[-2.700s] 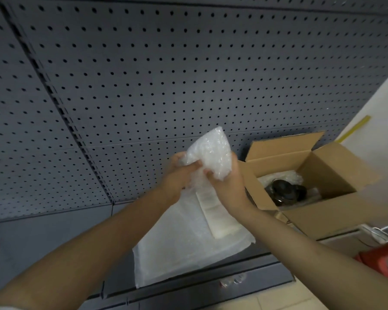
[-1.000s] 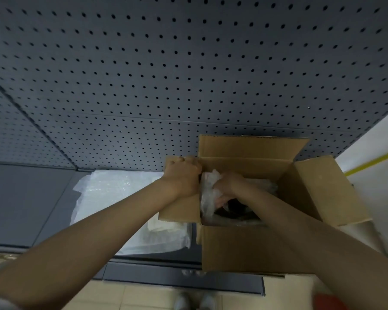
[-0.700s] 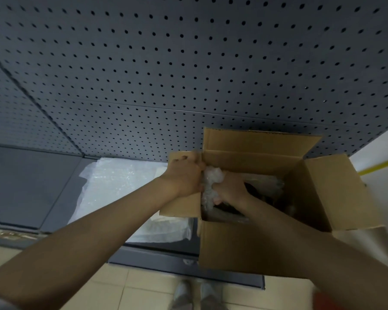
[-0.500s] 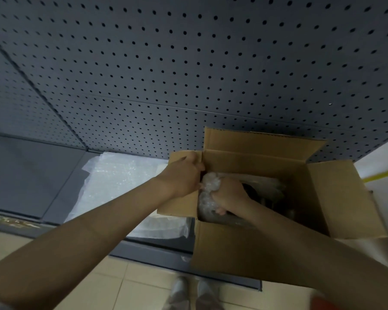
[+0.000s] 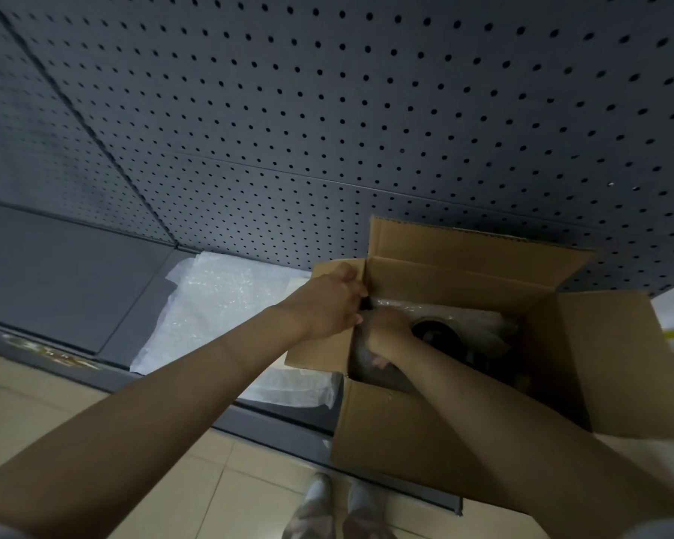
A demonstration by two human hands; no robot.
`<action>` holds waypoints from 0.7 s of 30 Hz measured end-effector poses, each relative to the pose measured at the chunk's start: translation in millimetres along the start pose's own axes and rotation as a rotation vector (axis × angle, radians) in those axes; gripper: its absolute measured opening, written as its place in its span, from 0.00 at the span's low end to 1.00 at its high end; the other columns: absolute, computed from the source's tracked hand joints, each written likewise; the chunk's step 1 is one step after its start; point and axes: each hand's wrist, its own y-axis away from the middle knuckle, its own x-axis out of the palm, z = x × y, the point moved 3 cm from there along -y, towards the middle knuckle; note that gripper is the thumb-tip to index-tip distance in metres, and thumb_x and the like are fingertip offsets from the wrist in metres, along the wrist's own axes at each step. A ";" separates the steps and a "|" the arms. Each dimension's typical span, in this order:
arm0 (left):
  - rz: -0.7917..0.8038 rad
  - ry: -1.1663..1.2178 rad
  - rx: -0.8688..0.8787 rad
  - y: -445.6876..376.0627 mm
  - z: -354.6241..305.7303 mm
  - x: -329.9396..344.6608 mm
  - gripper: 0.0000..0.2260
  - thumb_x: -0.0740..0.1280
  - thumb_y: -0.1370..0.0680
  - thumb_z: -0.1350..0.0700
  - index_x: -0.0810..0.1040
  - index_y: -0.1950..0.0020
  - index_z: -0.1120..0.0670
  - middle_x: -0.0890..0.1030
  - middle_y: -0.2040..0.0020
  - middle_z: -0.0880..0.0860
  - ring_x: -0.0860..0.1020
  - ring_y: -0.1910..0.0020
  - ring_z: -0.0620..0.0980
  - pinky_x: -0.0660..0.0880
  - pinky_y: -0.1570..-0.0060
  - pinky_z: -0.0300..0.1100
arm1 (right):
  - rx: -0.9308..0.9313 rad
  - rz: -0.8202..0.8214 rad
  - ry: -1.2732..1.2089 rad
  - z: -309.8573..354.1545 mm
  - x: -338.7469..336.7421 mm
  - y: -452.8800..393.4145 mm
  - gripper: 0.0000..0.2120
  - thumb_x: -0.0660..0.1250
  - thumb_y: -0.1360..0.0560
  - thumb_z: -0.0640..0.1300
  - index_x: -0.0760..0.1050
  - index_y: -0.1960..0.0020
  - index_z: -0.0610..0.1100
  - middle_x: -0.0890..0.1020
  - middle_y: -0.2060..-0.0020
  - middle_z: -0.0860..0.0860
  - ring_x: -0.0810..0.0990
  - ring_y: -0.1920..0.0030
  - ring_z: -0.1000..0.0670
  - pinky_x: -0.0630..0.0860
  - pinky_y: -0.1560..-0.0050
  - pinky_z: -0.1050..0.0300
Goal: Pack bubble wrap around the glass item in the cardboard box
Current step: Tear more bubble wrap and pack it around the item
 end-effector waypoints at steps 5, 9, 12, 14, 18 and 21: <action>-0.010 -0.007 0.002 0.9 -1.3 1.4 0.21 0.61 0.19 0.51 0.67 0.26 0.53 0.63 0.27 0.52 0.65 0.30 0.50 0.64 0.35 0.41 | -0.115 -0.009 0.444 10.6 4.2 5.4 0.17 0.59 0.21 0.38 0.67 0.32 0.40 0.72 0.33 0.41 0.73 0.34 0.41 0.71 0.36 0.50; -0.008 0.028 -0.019 -0.1 1.9 5.9 0.21 0.62 0.19 0.52 0.67 0.27 0.53 0.62 0.27 0.52 0.67 0.32 0.51 0.65 0.37 0.40 | -0.050 -0.042 0.480 12.0 5.2 -1.4 0.19 0.57 0.20 0.37 0.66 0.29 0.41 0.70 0.31 0.42 0.71 0.32 0.43 0.71 0.37 0.53; 0.000 0.071 0.001 -3.3 4.8 10.3 0.19 0.61 0.19 0.54 0.70 0.28 0.56 0.65 0.26 0.49 0.60 0.27 0.47 0.57 0.40 0.32 | -0.001 -0.096 0.358 10.4 7.6 -7.0 0.17 0.52 0.17 0.40 0.68 0.31 0.40 0.71 0.32 0.42 0.71 0.32 0.44 0.71 0.37 0.55; 0.002 0.112 -0.013 -6.4 8.7 14.5 0.19 0.63 0.19 0.54 0.71 0.28 0.55 0.63 0.26 0.50 0.58 0.26 0.46 0.56 0.37 0.32 | 0.024 -0.149 0.244 6.6 13.8 -12.7 0.17 0.51 0.17 0.42 0.71 0.33 0.40 0.74 0.34 0.42 0.73 0.33 0.44 0.71 0.39 0.56; -0.021 0.144 -0.040 -9.9 12.3 19.5 0.19 0.64 0.20 0.54 0.71 0.29 0.52 0.60 0.25 0.51 0.63 0.27 0.47 0.61 0.33 0.37 | 0.079 -0.163 0.104 2.4 25.3 -25.3 0.19 0.51 0.18 0.46 0.71 0.32 0.40 0.73 0.33 0.42 0.74 0.34 0.45 0.71 0.40 0.55; -0.025 0.140 -0.038 -10.3 10.2 18.4 0.19 0.64 0.20 0.55 0.71 0.29 0.53 0.62 0.26 0.51 0.61 0.26 0.46 0.60 0.33 0.36 | 0.074 -0.127 0.052 2.2 18.4 -23.6 0.19 0.51 0.18 0.46 0.71 0.32 0.40 0.74 0.34 0.42 0.74 0.34 0.44 0.71 0.39 0.55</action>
